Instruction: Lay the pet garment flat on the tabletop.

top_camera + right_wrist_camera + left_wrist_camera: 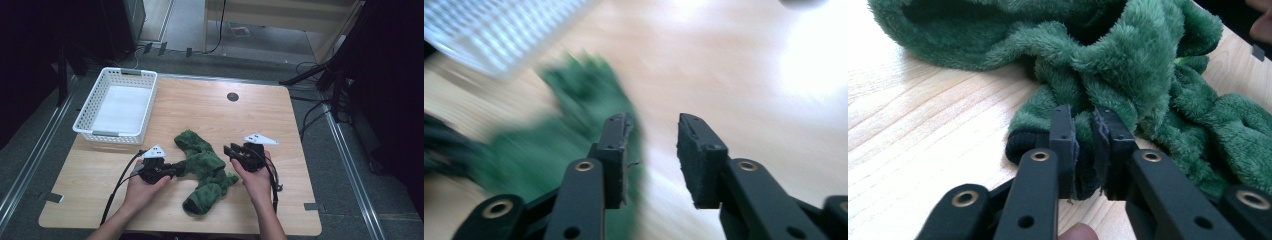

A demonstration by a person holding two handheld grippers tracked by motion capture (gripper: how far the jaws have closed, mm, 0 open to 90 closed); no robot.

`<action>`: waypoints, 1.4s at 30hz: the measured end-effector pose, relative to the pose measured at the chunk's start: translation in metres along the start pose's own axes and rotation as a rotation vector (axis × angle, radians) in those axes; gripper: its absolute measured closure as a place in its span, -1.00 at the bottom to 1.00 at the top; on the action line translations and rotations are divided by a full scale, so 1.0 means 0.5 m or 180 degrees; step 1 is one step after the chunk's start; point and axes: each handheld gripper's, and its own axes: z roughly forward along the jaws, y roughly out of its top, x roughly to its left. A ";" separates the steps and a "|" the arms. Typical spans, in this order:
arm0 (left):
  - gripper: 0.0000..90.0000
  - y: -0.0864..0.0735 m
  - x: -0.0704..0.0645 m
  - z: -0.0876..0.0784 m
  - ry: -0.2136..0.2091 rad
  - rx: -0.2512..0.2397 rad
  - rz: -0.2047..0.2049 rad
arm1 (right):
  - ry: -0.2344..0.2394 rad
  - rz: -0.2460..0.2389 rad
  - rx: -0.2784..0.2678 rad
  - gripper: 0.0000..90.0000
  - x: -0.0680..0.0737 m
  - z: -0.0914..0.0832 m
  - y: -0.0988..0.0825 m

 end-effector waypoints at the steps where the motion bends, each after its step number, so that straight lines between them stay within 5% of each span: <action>1: 0.69 0.000 -0.001 0.000 -0.0006 -0.0003 -0.0008 | 0.0082 -0.0068 -0.0002 0.34 0.017 0.009 0.017; 3: 0.67 0.000 0.000 0.001 -0.0020 0.0006 -0.0003 | 0.0188 -0.0233 0.0091 0.24 0.057 0.038 0.047; 5: 0.66 -0.001 0.000 0.001 -0.0041 0.0035 -0.0016 | 0.0134 -0.0645 0.0463 0.18 0.112 0.102 0.070; 6: 0.66 -0.001 0.000 0.002 -0.0057 0.0051 -0.0031 | 0.0134 -0.0645 0.0463 0.18 0.112 0.102 0.070; 8: 0.69 -0.003 -0.003 0.004 -0.0055 0.0091 -0.0014 | 0.0096 -0.0768 0.0831 0.15 0.127 0.149 0.069; 9: 0.79 -0.004 -0.005 0.005 -0.0023 0.0130 -0.0003 | -0.0077 -0.0812 0.1126 0.40 0.120 0.186 0.057; 10: 0.82 -0.005 -0.005 0.005 -0.0023 0.0149 -0.0002 | -0.0146 -0.0837 0.1201 0.59 0.115 0.193 0.053; 11: 0.82 -0.006 -0.004 0.005 -0.0023 0.0161 -0.0006 | -0.0146 -0.0837 0.1201 0.59 0.115 0.193 0.053; 13: 0.85 -0.006 -0.001 0.003 -0.0003 0.0178 -0.0068 | -0.0224 -0.0881 0.1197 0.91 0.090 0.194 0.049; 18: 0.83 -0.001 0.005 -0.001 -0.0004 0.0103 -0.0192 | -0.0382 -0.0418 0.0760 0.95 -0.001 0.144 0.060; 20: 0.54 0.006 0.008 -0.005 -0.0004 0.0037 -0.0241 | -0.0347 -0.0388 0.0640 0.93 -0.016 0.127 0.052; 21: 0.54 0.012 0.011 -0.008 0.0041 -0.0031 -0.0312 | -0.0347 -0.0388 0.0640 0.93 -0.016 0.127 0.052; 23: 0.19 0.028 0.021 -0.011 0.0140 -0.0188 -0.0486 | -0.0378 -0.0399 0.0563 0.87 -0.026 0.116 0.043; 25: 0.07 0.047 0.031 -0.009 0.0192 -0.0301 -0.0654 | -0.0384 -0.0308 0.0555 0.79 -0.040 0.114 0.038; 28: -0.01 0.084 0.038 0.008 0.0297 -0.0380 -0.0728 | -0.0364 -0.0252 0.0596 0.71 -0.053 0.115 0.032; 32: -0.07 0.143 0.055 0.046 0.0377 -0.0278 -0.0777 | -0.0353 -0.0167 0.0712 0.58 -0.069 0.115 0.026; 33: -0.08 0.157 0.063 0.059 0.0447 -0.0224 -0.0785 | -0.0464 -0.0190 0.0726 0.57 -0.077 0.110 0.026; 37: -0.10 0.176 0.083 0.107 0.0564 0.0027 -0.0822 | -0.0585 -0.0121 0.0731 0.55 -0.095 0.105 0.025; 42: -0.10 0.176 0.083 0.150 0.0460 0.0150 -0.0855 | -0.0536 0.0030 0.0737 0.48 -0.127 0.100 0.015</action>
